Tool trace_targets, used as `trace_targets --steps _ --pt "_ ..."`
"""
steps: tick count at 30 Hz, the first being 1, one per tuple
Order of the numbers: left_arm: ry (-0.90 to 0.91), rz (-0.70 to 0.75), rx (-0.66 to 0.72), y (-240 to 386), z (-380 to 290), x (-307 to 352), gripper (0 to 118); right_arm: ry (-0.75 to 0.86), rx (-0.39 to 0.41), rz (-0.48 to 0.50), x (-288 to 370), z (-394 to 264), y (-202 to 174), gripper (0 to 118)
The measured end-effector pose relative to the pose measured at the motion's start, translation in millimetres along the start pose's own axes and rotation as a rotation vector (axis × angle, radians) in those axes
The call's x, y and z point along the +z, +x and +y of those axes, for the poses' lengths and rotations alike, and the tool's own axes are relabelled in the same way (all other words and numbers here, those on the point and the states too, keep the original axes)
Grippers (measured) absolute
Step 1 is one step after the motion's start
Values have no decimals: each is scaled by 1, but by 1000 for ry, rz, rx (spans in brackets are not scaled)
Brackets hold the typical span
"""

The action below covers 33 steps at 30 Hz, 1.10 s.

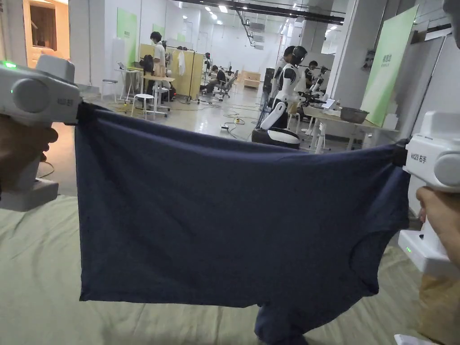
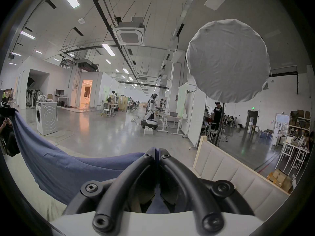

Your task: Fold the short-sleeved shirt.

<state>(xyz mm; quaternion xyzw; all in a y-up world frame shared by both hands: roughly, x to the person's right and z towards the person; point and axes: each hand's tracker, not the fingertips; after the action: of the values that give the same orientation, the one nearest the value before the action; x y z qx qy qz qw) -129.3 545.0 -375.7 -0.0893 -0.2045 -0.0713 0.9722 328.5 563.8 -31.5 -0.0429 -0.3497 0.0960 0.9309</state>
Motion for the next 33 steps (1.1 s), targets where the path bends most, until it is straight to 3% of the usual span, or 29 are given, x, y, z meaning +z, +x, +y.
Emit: trace_targets --steps 14,24,33 --pt "-85 -90 79 -6 -152 56 3 -106 50 48 85 -131 4 3" --pt "-75 -120 60 -18 -213 147 3 -160 59 55 200 -177 10 3" --pt "-184 -126 91 -35 -303 217 3 -334 87 111 291 -244 -2 3"
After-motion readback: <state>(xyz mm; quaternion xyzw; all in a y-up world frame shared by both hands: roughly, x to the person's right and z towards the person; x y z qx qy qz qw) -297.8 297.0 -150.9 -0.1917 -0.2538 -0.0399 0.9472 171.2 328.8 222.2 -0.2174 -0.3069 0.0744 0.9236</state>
